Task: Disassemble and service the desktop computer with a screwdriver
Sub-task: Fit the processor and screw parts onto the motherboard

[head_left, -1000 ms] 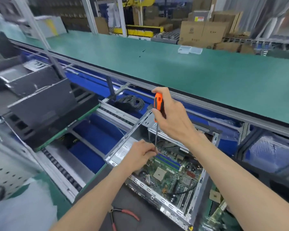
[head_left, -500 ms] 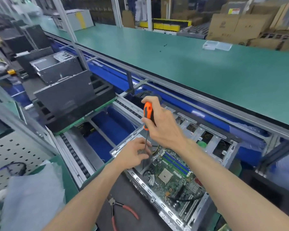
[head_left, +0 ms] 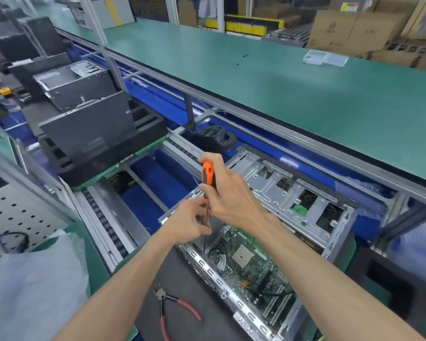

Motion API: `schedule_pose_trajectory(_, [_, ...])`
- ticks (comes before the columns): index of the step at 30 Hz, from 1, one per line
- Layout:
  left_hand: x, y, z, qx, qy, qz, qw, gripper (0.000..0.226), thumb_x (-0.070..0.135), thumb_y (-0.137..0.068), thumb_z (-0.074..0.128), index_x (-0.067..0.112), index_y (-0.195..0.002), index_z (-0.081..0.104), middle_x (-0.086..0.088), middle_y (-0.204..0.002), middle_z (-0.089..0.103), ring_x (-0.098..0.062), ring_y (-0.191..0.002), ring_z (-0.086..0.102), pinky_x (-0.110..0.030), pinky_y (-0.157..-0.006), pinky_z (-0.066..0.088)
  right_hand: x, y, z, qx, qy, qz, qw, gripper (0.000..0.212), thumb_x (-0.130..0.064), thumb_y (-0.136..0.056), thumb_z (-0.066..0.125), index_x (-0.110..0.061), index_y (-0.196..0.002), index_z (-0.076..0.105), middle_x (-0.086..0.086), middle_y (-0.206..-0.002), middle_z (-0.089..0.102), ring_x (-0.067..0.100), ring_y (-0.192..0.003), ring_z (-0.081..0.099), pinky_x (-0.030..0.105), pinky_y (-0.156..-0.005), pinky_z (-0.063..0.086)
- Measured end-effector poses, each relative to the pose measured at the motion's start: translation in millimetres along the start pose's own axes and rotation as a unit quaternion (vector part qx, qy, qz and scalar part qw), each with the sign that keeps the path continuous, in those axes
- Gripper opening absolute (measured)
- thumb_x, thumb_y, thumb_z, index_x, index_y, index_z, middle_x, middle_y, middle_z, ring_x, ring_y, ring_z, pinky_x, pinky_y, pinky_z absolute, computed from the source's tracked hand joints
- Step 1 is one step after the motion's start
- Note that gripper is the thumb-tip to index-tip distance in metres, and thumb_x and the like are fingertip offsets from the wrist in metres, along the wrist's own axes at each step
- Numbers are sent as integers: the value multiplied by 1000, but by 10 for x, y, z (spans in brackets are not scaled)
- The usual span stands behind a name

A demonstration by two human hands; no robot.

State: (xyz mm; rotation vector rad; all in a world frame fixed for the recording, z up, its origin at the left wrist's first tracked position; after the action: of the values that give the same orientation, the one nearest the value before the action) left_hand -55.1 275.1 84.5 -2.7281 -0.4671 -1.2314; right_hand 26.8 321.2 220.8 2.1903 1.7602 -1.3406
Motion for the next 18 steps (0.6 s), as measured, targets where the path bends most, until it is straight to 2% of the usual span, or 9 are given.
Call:
schedule_pose_trajectory(2, [9, 14, -10, -3, 9, -6, 1000, 25, 12, -61, 79, -5, -73, 65, 0, -80, 65, -24, -63, 61, -36, -58, 52, 8, -16, 33, -4, -2, -3, 1000, 47, -12, -93, 62, -27, -128, 34, -40, -79, 44, -8, -66, 46, 12, -57, 32])
schedule_pose_trajectory(3, [17, 21, -13, -4, 12, -7, 1000, 26, 12, -61, 78, -6, -74, 65, -2, -79, 66, -29, -65, 62, -40, -60, 53, 14, -24, 40, -4, -2, -3, 1000, 48, -13, -93, 62, -28, -128, 34, -38, -78, 44, -7, -65, 46, 12, -56, 32])
schedule_pose_trajectory(6, [14, 36, -19, 0, 24, -16, 1000, 27, 10, -61, 77, -9, -73, 62, -2, -79, 65, -35, -66, 60, -47, -61, 52, 3, -30, 40, 1, 8, -5, 1000, 50, -14, -92, 64, -29, -129, 34, -26, -71, 38, -6, -65, 47, 13, -54, 32])
schedule_pose_trajectory(9, [-29, 44, -15, -4, 31, -35, 999, 24, 9, -62, 78, -2, -77, 64, -5, -75, 67, -38, -67, 62, -48, -61, 53, -25, -28, 43, 1, 15, -8, 1000, 51, -14, -91, 65, -30, -128, 34, -25, -73, 38, -6, -67, 48, 16, -53, 31])
schedule_pose_trajectory(13, [-27, 60, -17, -9, 41, -47, 998, 27, 8, -64, 80, 20, -79, 62, -11, -66, 68, -40, -65, 63, -49, -61, 52, -30, -18, 44, -1, 18, -9, 1000, 50, -15, -92, 64, -30, -129, 33, -23, -72, 37, 0, -61, 46, 18, -51, 26])
schedule_pose_trajectory(18, [-30, 59, -9, -16, 25, -43, 999, 29, 6, -62, 77, 16, -84, 62, -2, -65, 70, -27, -61, 67, -47, -61, 56, -114, -19, 28, -9, 16, -21, 1000, 47, -21, -92, 66, -27, -127, 35, -21, -73, 38, 0, -64, 48, 16, -53, 30])
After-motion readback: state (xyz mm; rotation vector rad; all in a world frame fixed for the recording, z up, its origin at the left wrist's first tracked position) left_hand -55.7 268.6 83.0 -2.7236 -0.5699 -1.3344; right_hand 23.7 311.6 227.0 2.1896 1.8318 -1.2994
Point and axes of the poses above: each hand's wrist, its own y-axis away from the middle knuckle, its own z-axis out of the palm, x = y × z, the point moved 10 cm from there along -y, towards the middle knuckle
